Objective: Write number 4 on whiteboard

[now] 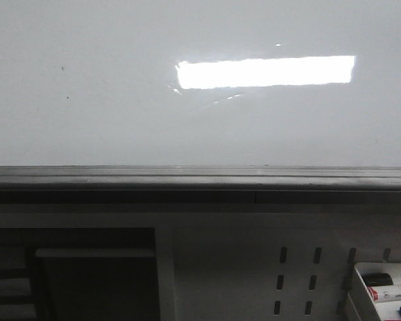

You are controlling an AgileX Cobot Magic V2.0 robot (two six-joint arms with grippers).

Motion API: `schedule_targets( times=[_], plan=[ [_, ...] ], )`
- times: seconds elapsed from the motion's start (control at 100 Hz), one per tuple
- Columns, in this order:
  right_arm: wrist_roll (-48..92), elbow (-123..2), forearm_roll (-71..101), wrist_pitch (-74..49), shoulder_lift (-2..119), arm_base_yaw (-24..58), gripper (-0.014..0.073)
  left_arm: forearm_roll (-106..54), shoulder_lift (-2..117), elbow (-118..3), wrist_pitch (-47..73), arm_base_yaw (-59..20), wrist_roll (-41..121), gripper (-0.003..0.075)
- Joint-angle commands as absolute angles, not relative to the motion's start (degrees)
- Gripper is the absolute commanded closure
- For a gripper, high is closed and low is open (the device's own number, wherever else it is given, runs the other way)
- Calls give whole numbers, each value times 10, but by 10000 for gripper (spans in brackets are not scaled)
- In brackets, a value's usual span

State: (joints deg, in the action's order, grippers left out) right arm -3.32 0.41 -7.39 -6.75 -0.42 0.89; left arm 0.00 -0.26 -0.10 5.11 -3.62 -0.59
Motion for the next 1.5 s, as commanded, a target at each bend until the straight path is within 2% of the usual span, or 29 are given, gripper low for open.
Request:
schedule_targets(
  times=[0.0, 0.76, 1.0, 1.34, 1.49],
  plan=[
    [-29, 16, -79, -20, -17, 10, 661, 0, -19, 14, 8, -37, -11, 741],
    [-29, 16, -79, -14, -17, 10, 661, 0, -19, 14, 8, -37, -11, 741],
    [-29, 12, -74, 23, -17, 10, 661, -28, -19, 11, -45, -37, -11, 741],
    [-29, -121, -47, -46, 15, 10, 661, -56, -10, -94, -43, -37, -11, 741],
    [-29, -189, -47, -98, 71, 10, 661, -56, 25, -169, 29, -37, -11, 741]
  ],
)
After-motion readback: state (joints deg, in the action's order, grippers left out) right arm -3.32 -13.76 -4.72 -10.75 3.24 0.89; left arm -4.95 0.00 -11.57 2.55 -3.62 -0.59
